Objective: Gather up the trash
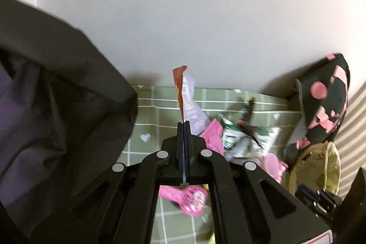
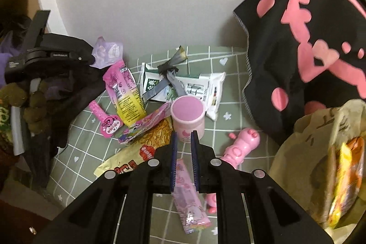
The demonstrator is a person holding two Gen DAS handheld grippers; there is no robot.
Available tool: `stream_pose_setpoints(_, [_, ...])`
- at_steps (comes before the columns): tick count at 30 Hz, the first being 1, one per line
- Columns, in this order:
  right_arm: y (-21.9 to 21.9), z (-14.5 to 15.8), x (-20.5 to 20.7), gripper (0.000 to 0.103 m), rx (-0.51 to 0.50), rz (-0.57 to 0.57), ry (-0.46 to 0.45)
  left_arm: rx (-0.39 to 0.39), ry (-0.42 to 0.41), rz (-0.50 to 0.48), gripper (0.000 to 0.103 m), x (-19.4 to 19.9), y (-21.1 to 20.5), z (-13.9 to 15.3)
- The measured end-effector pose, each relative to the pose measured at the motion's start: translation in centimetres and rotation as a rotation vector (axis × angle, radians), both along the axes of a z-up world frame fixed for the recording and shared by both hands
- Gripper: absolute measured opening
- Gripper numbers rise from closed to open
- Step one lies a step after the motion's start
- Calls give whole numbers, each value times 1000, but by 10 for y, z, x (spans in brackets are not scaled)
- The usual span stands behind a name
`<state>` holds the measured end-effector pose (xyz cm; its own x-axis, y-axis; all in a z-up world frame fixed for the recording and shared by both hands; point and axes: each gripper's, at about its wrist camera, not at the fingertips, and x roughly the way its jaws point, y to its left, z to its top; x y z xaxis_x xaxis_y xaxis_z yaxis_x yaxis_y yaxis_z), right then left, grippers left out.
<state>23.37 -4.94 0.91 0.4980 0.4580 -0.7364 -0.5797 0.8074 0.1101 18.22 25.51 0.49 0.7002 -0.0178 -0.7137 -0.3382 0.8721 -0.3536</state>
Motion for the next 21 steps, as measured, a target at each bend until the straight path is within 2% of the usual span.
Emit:
stream_pose_setpoints(6, [-17,25,-10,13,47,-12,-43,18,-43,-52,0,-18,-39,31])
stream_pose_setpoints(15, [-36,60,-27,13,64,-49,-126,57,-141,-161,0,-15,-90,64])
stream_pose_setpoints(18, [-42,57,-34,13,85,-35,-109,53,-144,-184,0,-15,-94,66])
stream_pose_setpoints(21, [-42,38,-38,13,140,47,-32,31,-130,-212,0,-15,-94,58])
